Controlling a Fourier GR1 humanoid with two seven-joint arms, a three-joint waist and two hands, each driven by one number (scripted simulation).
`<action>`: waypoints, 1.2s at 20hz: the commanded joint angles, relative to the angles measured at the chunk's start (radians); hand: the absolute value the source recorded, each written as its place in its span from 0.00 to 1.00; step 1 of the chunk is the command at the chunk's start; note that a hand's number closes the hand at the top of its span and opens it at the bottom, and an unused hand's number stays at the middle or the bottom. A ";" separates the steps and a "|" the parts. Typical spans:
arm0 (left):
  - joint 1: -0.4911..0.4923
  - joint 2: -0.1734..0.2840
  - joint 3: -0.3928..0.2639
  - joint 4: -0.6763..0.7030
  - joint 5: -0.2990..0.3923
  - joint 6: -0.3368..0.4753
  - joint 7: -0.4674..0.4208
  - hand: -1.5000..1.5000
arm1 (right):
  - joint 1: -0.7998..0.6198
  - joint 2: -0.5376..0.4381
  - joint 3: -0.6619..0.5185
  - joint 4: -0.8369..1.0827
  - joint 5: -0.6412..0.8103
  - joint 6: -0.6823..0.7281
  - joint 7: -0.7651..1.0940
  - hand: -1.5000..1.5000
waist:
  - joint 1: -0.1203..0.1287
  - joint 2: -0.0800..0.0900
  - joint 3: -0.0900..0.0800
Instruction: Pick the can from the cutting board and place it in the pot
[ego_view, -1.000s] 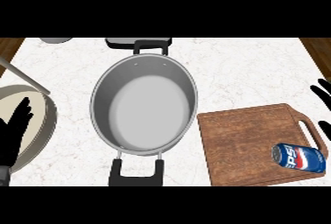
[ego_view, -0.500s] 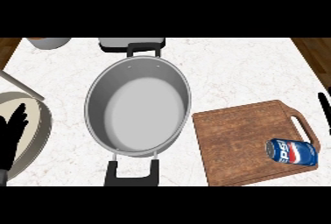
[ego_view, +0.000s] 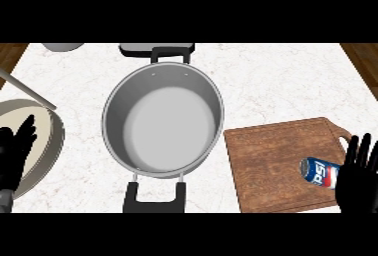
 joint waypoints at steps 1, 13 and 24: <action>-0.039 -0.006 -0.025 -0.022 -0.016 0.003 0.040 0.50 | -0.012 0.208 0.074 0.043 0.187 0.240 0.253 0.00 | 0.036 0.010 0.006; -0.114 -0.045 -0.055 -0.012 -0.049 0.009 0.114 0.50 | -0.004 0.551 0.010 0.162 0.517 0.401 0.416 0.00 | 0.049 0.012 0.007; -0.126 -0.057 -0.031 -0.021 -0.076 -0.013 0.129 0.50 | -0.091 0.559 -0.131 0.186 0.575 0.376 0.299 0.00 | 0.057 0.010 0.006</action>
